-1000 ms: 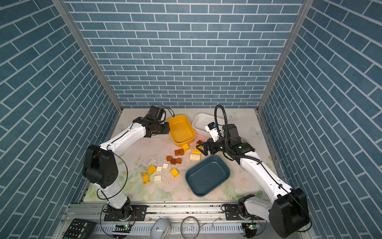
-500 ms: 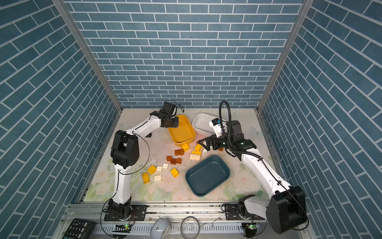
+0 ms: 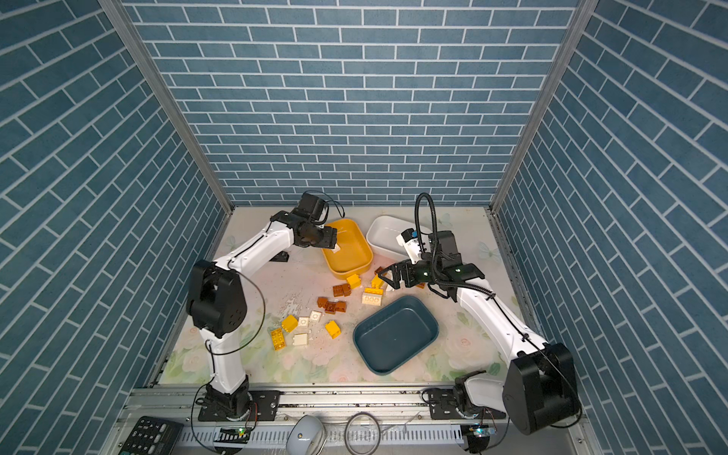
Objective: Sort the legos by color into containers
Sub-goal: 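Move the left gripper back to the bricks and grasp a yellow brick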
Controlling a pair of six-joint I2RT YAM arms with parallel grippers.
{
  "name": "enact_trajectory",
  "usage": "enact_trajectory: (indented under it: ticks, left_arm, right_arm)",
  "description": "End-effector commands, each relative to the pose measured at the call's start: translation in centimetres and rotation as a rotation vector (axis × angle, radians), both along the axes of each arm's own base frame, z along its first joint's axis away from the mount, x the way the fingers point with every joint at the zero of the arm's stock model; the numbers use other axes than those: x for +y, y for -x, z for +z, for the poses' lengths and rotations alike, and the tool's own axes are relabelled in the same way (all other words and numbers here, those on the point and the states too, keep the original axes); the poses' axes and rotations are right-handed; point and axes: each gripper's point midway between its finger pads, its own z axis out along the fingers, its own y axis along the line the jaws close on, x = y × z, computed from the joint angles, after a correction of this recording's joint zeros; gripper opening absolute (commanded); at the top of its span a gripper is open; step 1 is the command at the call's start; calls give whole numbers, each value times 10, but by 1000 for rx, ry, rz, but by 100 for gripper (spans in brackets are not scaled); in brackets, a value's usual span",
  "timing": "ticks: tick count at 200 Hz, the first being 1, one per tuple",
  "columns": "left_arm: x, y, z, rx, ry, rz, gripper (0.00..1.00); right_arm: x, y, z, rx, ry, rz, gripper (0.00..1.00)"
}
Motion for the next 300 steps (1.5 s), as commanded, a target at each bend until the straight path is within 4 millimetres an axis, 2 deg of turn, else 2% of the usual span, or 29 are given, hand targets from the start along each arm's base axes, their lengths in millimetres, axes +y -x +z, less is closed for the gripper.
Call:
enact_trajectory:
  ticks: [1,29,65,102,125,168,224,267,300]
  left_arm:
    - [12,57,-7,119,-68,-149,79]
    - [32,112,-5,172,-112,-254,81]
    - [55,180,-17,290,-157,-381,82]
    - [74,220,-27,347,-213,-486,79]
    - [74,220,-35,341,-247,-554,77]
    - [90,226,-77,401,-360,-657,75]
    - [97,217,-113,392,-414,-635,72]
    - [96,215,-133,414,-400,-608,60]
    - [97,215,-137,425,-396,-606,39]
  right_arm:
    - [7,-1,14,-18,-46,37,98]
    - [9,3,12,-2,-57,59,99]
    - [11,10,12,11,-72,85,98]
    - [10,13,7,20,-62,91,99]
    - [11,14,3,30,-53,95,99]
    - [10,19,1,34,-38,90,99]
    - [6,25,-5,54,-10,88,99]
    - [3,26,-5,55,3,80,99]
    - [1,28,-7,54,17,79,99]
